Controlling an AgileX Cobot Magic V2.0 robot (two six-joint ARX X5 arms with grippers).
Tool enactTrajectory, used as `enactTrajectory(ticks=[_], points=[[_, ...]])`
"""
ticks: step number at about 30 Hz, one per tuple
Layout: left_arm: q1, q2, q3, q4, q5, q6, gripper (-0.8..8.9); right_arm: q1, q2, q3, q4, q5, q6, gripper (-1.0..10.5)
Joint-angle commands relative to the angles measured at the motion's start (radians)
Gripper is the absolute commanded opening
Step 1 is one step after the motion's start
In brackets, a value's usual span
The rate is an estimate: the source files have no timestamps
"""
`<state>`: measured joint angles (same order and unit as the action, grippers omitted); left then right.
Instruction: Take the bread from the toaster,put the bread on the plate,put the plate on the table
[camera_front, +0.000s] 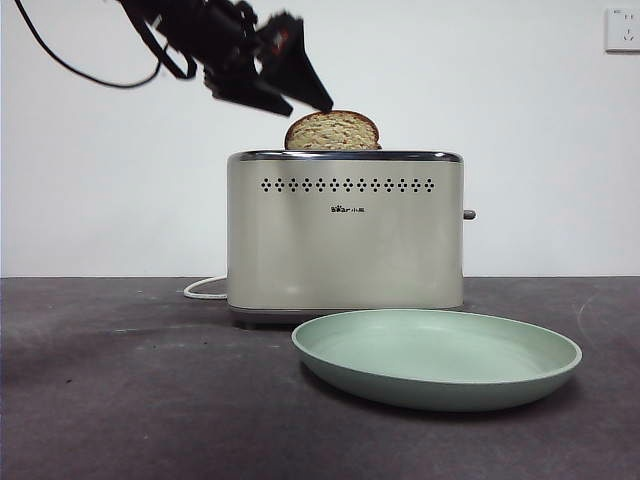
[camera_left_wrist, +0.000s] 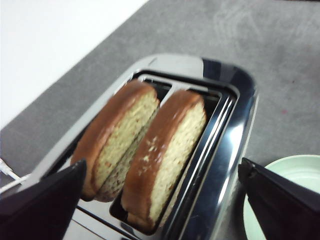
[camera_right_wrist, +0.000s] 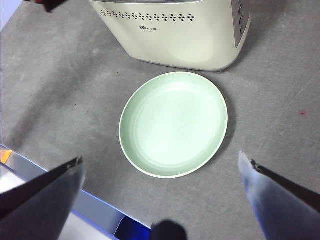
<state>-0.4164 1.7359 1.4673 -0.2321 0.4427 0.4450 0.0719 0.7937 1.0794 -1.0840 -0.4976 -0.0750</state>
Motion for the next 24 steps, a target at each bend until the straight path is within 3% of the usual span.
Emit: enactTrajectory(ticks=[1,6,10,16,24], points=[[-0.002,0.029,0.003,0.025,0.0,0.012,6.56,0.002,-0.002,0.003,0.002,0.0,0.007,6.8],[-0.009,0.044,0.003,0.036,0.002,0.011,6.3,0.002,-0.002,0.003,0.002,0.003,0.006,6.6],[-0.02,0.044,0.003,0.038,0.004,0.019,4.4,0.002,-0.002,0.003,0.002,0.003,0.006,6.6],[-0.023,0.072,0.003,0.021,0.002,0.023,4.0,0.002,-0.002,0.003,-0.003,0.002,0.007,6.6],[-0.023,0.079,0.003,0.019,0.003,0.003,1.29,0.002,-0.002,0.003,-0.003,0.002,0.007,6.6]])
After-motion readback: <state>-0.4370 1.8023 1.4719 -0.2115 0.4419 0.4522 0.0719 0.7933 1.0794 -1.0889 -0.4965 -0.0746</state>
